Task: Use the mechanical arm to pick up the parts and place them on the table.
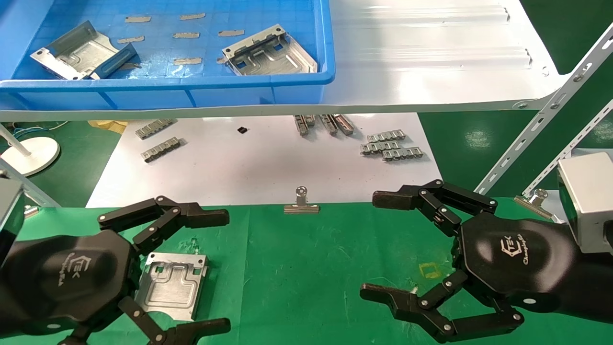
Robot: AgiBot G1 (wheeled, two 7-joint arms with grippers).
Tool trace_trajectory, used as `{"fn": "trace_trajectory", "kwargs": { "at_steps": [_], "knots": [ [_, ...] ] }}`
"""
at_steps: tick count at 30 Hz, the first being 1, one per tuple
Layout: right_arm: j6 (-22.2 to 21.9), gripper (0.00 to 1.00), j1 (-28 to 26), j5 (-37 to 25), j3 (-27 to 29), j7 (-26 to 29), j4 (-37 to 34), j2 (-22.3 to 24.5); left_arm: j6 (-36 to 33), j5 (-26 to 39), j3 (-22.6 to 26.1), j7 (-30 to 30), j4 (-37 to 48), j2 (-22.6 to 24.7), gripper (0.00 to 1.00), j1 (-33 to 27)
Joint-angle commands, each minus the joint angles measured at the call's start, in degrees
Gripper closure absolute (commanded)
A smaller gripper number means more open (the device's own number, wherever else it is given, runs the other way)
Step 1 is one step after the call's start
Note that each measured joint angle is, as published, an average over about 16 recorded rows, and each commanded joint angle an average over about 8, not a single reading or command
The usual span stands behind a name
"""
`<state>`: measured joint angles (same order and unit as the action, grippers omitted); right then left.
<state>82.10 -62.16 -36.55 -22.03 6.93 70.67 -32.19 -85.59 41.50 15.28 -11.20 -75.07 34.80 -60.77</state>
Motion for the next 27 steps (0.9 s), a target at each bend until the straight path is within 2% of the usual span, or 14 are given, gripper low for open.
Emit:
{"fn": "trace_trajectory", "kwargs": {
  "at_steps": [1,27],
  "knots": [
    [0.00,0.00,0.00,0.00,0.00,0.00,0.00,0.00,0.01,0.00,0.12,0.10,0.28,0.02,0.00,-0.12],
    [0.00,0.00,0.00,0.00,0.00,0.00,0.00,0.00,-0.08,0.32,0.73,0.49,1.50,0.19,0.00,-0.79]
  ]
}}
